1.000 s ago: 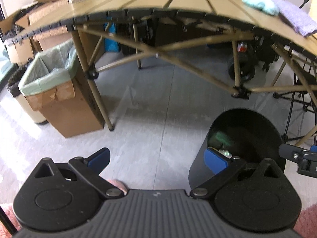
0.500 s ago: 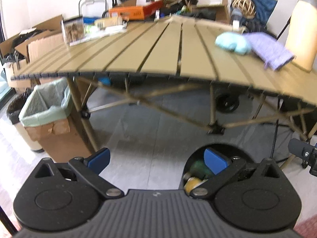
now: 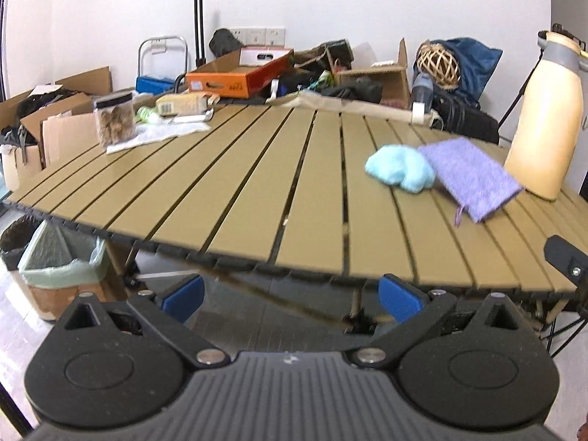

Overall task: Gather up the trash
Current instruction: 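Raise both tools back up over the table toward the cloths, then grasp the purple cloth pouch with right tool while left tool grasps the light-blue plush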

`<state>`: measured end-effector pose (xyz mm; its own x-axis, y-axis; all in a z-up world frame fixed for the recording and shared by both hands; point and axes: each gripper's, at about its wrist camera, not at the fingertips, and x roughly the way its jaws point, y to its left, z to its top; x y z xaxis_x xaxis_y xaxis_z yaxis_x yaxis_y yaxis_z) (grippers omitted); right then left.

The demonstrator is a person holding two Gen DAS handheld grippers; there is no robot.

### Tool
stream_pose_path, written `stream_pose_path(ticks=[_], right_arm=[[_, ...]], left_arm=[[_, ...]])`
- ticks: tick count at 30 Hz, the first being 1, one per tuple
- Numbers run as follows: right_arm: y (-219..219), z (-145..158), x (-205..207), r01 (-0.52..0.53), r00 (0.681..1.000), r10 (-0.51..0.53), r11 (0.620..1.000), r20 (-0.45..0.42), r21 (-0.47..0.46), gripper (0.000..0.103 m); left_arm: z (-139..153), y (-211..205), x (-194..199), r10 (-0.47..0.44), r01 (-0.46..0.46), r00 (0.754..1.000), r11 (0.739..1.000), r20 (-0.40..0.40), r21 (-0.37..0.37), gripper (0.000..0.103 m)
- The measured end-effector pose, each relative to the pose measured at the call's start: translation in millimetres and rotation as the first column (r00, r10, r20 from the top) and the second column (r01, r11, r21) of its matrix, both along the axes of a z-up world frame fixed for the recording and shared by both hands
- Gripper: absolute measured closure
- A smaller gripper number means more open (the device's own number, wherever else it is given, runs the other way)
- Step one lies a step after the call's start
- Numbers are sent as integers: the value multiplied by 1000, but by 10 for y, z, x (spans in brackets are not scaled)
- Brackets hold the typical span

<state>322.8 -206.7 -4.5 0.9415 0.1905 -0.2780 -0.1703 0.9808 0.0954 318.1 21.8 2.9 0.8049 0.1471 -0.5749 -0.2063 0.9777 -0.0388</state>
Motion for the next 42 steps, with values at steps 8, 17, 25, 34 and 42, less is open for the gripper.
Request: stream_pose_path(ticks=[8, 17, 25, 34, 42], right_arm=[[114, 126, 395, -6, 997, 11, 998, 74, -66, 0], [249, 220, 1070, -26, 999, 28, 997, 22, -78, 0], [468, 150, 1724, 56, 989, -89, 966, -121, -251, 0], [645, -91, 2124, 4, 959, -79, 964, -271, -265, 0], [879, -242, 2137, 16, 958, -131, 913, -254, -408, 0]], left_arm=[[194, 54, 399, 27, -26, 998, 1000, 54, -9, 0], [253, 205, 978, 54, -52, 998, 997, 44, -54, 0], [235, 321, 1336, 70, -67, 997, 994, 32, -83, 0], [98, 512, 1475, 97, -99, 995, 988, -20, -118, 0], [62, 558, 1412, 92, -94, 995, 989, -28, -115, 0]])
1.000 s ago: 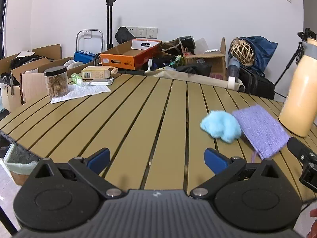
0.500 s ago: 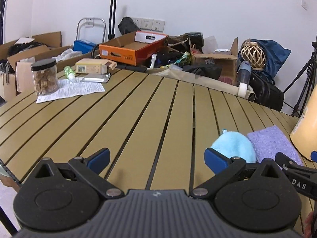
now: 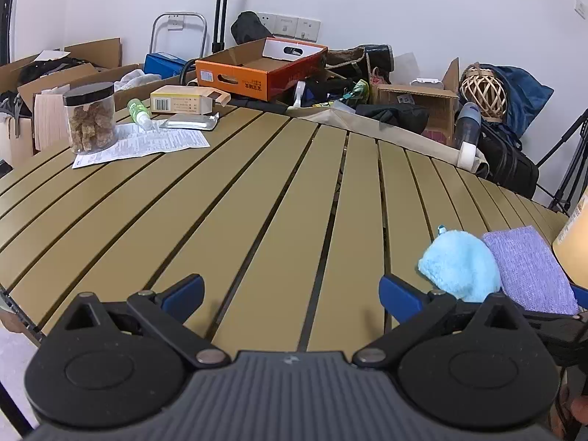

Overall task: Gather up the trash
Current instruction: 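Grasp the purple cloth pouch with right tool while left tool grasps the light-blue plush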

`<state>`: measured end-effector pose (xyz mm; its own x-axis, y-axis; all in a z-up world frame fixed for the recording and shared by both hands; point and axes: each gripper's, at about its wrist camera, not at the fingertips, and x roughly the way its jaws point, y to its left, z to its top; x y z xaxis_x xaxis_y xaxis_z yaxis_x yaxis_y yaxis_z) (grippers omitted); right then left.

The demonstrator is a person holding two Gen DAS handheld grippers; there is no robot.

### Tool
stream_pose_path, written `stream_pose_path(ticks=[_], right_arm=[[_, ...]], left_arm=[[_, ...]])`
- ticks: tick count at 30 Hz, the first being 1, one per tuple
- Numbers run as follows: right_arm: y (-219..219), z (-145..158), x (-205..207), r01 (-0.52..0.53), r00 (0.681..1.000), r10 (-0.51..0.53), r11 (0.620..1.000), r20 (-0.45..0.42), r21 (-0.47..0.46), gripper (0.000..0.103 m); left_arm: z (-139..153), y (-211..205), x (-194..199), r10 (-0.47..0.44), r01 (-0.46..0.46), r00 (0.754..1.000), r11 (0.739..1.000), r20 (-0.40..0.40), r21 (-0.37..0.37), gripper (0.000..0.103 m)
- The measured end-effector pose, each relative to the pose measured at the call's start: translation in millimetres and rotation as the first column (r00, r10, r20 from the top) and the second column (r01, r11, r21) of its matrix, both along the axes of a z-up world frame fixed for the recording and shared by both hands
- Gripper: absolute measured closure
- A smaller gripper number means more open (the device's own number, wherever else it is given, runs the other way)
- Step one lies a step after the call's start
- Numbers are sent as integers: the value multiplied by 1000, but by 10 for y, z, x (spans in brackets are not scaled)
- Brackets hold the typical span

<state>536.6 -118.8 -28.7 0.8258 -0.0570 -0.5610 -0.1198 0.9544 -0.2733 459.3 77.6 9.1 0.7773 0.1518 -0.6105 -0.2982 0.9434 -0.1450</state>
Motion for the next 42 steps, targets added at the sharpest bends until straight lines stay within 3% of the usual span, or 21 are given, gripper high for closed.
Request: stream_pose_path(ticks=[8, 11, 26, 33, 42], right_arm=[[66, -28, -35, 19, 999, -17, 996, 33, -82, 18], [73, -29, -64, 29, 998, -24, 993, 51, -112, 30], [-261, 175, -226, 37, 992, -43, 998, 118, 48, 80], [-471, 297, -344, 18, 987, -43, 987, 156, 160, 85], [-826, 447, -490, -2, 974, -73, 943, 216, 332, 85]], left_arm=[[20, 57, -50, 14, -14, 1000, 1000, 4, -3, 0], [23, 67, -50, 18, -17, 1000, 1000, 2, -5, 0], [37, 75, -62, 22, -22, 1000, 1000, 5, -2, 0], [39, -13, -23, 8, -8, 1000, 1000, 4, 0, 0], [45, -242, 83, -30, 30, 999, 1000, 12, 6, 0]])
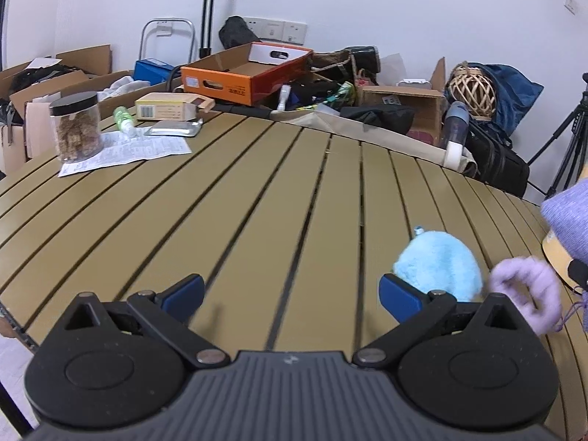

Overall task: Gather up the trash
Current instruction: 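Grasp the purple cloth pouch with right tool while left tool grasps the light-blue plush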

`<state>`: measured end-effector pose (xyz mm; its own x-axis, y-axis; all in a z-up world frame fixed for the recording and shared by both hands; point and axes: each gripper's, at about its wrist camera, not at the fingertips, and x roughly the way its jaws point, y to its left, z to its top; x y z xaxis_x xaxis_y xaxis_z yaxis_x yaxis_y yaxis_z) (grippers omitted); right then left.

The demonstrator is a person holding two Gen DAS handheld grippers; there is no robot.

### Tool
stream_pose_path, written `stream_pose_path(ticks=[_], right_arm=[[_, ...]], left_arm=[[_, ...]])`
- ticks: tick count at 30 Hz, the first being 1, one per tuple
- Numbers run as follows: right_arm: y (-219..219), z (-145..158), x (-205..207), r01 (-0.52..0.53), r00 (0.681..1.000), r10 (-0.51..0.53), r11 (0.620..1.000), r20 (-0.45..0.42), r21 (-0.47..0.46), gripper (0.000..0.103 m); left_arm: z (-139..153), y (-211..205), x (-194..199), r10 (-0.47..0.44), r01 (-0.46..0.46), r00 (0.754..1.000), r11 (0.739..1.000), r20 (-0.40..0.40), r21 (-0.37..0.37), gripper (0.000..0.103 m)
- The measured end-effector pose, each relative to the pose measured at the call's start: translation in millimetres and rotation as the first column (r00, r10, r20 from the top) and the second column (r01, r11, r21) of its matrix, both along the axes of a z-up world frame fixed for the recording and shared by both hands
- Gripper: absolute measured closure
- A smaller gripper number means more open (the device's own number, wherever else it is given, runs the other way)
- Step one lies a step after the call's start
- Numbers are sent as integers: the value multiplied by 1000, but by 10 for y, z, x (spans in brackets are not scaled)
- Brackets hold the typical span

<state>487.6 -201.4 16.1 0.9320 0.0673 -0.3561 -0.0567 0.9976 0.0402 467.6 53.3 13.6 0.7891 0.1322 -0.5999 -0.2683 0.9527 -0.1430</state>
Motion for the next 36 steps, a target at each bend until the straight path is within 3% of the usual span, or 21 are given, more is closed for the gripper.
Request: stream_pose_path(ticks=[15, 36], right_arm=[[-720, -62, -180, 92, 996, -93, 994, 9, 57, 85], [-1321, -234, -278, 164, 986, -163, 984, -22, 70, 85]], left_arm=[[-117, -749, 486, -126, 126, 992, 992, -1, 9, 0], [-333, -1173, 987, -144, 147, 987, 988, -70, 43, 0]])
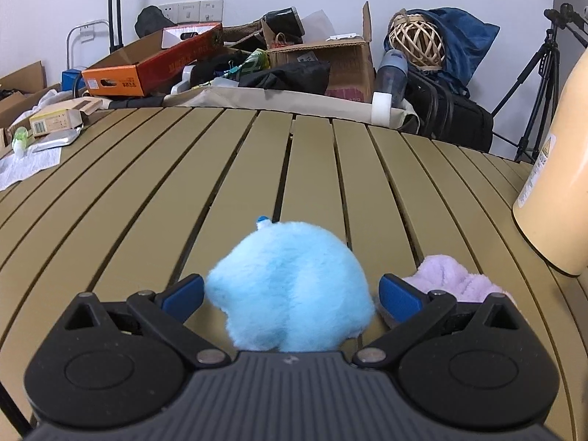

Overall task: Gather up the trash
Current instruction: 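Grasp the purple cloth pouch with right tool while left tool grasps the light-blue plush, then carry the purple pouch and light-blue plush down over the black bin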

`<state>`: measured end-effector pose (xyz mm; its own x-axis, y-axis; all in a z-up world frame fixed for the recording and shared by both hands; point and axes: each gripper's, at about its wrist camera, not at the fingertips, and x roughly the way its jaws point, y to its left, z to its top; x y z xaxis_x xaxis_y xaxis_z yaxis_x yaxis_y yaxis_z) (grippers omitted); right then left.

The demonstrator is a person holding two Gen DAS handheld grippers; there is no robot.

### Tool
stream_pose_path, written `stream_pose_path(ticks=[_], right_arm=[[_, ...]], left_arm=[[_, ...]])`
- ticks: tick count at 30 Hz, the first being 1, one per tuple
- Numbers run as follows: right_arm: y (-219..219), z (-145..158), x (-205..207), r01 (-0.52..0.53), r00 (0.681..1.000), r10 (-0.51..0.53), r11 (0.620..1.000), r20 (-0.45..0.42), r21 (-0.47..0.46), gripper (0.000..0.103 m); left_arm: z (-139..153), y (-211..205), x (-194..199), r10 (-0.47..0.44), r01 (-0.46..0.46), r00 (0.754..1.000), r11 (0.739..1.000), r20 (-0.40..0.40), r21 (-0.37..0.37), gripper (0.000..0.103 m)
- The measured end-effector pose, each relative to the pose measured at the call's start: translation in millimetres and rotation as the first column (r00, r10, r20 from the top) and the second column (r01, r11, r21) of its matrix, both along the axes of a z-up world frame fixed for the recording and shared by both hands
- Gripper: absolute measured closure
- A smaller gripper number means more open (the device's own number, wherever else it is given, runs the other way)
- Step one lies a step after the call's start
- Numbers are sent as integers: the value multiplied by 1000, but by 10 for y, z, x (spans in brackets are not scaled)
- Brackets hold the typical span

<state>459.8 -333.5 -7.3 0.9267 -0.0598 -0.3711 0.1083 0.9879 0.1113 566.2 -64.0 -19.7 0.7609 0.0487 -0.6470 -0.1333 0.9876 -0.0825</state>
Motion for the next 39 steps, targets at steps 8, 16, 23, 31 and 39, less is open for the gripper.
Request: stream_pose_path(ticks=[8, 16, 23, 31, 39], right_arm=[[5, -10, -6, -1, 1000, 1, 1000, -2, -1, 85], [29, -10, -3, -10, 1000, 10, 1000, -4, -3, 85], [46, -2, -13, -19, 1000, 19, 1000, -3, -2, 85], [87, 37, -71, -42, 999, 42, 999, 15, 4, 85], [235, 109, -177, -90, 995, 89, 996, 35, 16, 85]], left_arm=[[-31, 0, 57, 13, -13, 1000, 1000, -26, 13, 0], [-34, -46, 53, 1, 0, 1000, 999, -28, 48, 8], [-25, -46, 14, -3, 3, 1000, 999, -7, 51, 18], [86, -6, -163, -12, 9, 998, 999, 62, 53, 19], [316, 47, -513, -38, 28, 989, 997, 144, 67, 19]])
